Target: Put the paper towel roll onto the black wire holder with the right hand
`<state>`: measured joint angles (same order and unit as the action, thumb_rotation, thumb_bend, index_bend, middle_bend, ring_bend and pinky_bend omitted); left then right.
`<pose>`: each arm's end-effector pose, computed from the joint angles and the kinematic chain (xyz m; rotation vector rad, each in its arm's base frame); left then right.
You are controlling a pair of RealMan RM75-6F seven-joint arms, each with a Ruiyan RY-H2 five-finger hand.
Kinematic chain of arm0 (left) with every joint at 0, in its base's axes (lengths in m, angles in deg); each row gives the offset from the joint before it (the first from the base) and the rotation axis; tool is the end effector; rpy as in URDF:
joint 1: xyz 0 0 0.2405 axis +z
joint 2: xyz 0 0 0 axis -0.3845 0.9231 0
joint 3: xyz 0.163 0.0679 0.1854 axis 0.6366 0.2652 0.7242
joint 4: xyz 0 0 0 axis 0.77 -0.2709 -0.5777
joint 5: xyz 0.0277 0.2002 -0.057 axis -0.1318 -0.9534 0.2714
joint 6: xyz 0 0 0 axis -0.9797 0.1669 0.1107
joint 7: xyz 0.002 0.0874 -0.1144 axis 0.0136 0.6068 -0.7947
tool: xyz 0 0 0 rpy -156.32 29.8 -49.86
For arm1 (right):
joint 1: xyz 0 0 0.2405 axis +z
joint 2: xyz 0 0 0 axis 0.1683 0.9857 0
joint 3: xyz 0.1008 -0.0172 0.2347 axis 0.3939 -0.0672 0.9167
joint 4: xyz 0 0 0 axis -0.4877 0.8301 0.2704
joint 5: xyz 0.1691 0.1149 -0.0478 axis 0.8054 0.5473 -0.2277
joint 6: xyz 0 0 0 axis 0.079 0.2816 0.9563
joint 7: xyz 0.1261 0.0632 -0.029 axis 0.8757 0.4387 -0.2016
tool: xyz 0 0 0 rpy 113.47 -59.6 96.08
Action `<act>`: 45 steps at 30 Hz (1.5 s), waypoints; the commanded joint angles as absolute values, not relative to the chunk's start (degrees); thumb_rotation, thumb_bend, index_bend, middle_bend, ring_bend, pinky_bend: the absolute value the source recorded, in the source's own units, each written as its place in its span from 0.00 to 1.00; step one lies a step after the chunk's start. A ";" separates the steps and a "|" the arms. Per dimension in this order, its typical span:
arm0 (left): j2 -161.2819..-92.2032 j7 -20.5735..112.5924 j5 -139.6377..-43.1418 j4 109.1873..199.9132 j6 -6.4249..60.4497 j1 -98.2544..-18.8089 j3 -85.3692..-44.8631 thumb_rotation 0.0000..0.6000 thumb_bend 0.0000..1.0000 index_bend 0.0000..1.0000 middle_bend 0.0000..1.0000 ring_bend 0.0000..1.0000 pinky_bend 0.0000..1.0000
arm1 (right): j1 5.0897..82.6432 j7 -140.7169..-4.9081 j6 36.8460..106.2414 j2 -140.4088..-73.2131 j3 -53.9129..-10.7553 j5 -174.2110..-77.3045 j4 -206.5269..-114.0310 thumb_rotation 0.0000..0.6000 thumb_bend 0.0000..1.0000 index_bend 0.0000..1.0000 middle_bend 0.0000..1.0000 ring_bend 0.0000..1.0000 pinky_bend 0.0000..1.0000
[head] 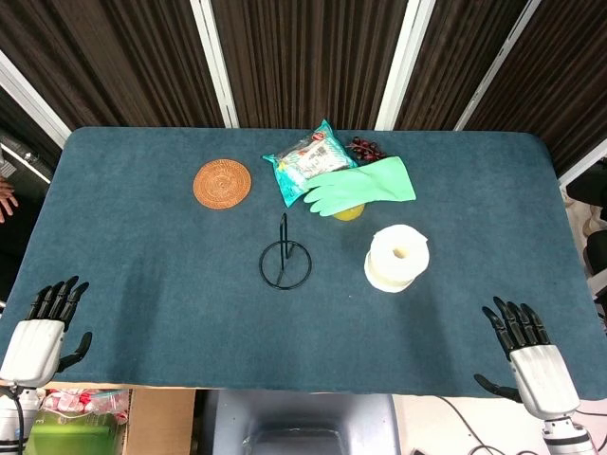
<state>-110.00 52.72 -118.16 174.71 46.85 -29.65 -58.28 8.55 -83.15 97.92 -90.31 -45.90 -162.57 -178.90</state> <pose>-0.2976 0.1863 0.1380 -1.4877 -0.8334 -0.8682 -0.2907 -0.1241 0.1299 1.5581 -0.8085 0.8872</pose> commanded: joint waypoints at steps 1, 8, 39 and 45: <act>-110.00 52.72 -118.16 174.71 46.85 -29.66 -58.27 1.00 0.43 0.00 0.00 0.00 0.08 | 8.74 -82.54 97.93 -90.29 -45.80 -162.71 -178.92 1.00 0.10 0.00 0.00 0.00 0.00; -110.00 52.72 -118.16 174.71 46.86 -29.66 -58.26 1.00 0.43 0.00 0.00 0.00 0.08 | 12.46 -78.18 95.76 -92.34 -43.27 -162.90 -176.50 1.00 0.10 0.00 0.00 0.00 0.00; -110.00 52.72 -118.14 174.71 46.88 -29.68 -58.23 1.00 0.43 0.00 0.00 0.00 0.08 | 41.53 -86.54 57.64 -99.18 -27.40 -126.07 -172.37 1.00 0.10 0.00 0.00 0.00 0.00; -110.00 52.72 -118.14 174.71 46.88 -29.69 -58.23 1.00 0.43 0.00 0.00 0.00 0.08 | 44.14 -86.90 53.64 -99.83 -27.92 -121.63 -170.82 1.00 0.10 0.00 0.00 0.00 0.00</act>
